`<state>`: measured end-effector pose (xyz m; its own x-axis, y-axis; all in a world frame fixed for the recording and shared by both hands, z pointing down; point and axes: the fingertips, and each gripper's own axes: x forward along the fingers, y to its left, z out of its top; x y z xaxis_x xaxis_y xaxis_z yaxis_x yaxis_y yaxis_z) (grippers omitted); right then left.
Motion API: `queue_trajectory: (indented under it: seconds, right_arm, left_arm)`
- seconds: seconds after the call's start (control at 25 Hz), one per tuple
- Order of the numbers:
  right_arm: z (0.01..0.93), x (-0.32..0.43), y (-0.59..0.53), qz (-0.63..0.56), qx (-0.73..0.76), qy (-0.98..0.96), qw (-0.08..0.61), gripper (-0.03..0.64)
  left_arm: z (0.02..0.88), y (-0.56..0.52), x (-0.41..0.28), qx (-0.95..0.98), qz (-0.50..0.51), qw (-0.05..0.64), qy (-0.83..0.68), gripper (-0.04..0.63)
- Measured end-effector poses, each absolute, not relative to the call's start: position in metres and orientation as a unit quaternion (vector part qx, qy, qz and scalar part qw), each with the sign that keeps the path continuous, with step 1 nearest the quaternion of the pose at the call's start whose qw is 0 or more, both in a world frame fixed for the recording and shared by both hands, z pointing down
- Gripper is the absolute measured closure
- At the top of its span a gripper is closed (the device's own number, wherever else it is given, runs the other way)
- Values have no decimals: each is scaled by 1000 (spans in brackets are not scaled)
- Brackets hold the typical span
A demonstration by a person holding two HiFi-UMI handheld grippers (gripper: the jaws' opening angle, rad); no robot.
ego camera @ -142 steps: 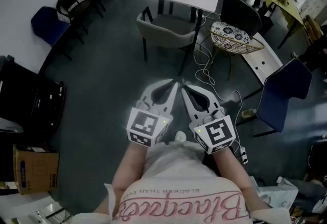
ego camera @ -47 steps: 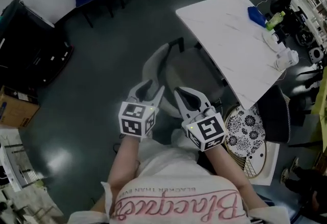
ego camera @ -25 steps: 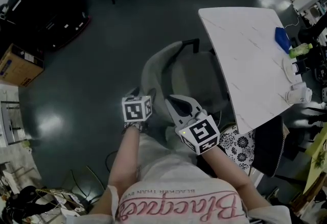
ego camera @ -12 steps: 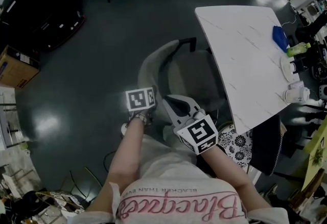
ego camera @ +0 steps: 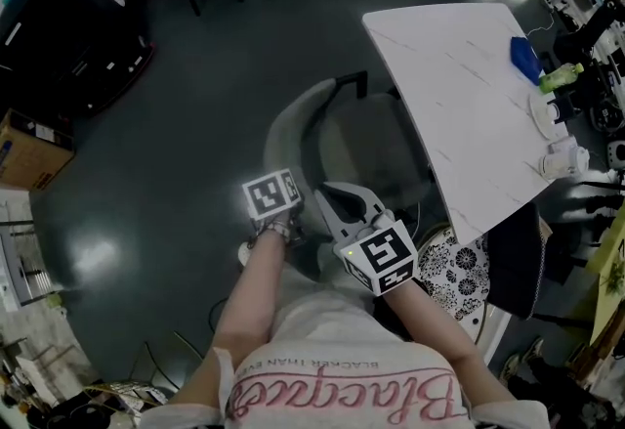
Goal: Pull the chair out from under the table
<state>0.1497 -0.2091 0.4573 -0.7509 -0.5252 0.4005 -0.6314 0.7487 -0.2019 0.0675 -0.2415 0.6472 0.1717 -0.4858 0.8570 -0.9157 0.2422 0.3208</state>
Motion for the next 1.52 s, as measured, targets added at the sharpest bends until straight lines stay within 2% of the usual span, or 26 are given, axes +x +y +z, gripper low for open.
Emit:
queue_trajectory:
  seconds: [0.44,1.52]
  right_arm:
    - [457,122,-182,156,323,-919,164,612]
    - [455,-35,-138,134,251,-943,171,612]
  left_arm:
    - [646,-223,29,570,206,504,-616,520]
    - [640,-159,-140,549,192,501,-641,520]
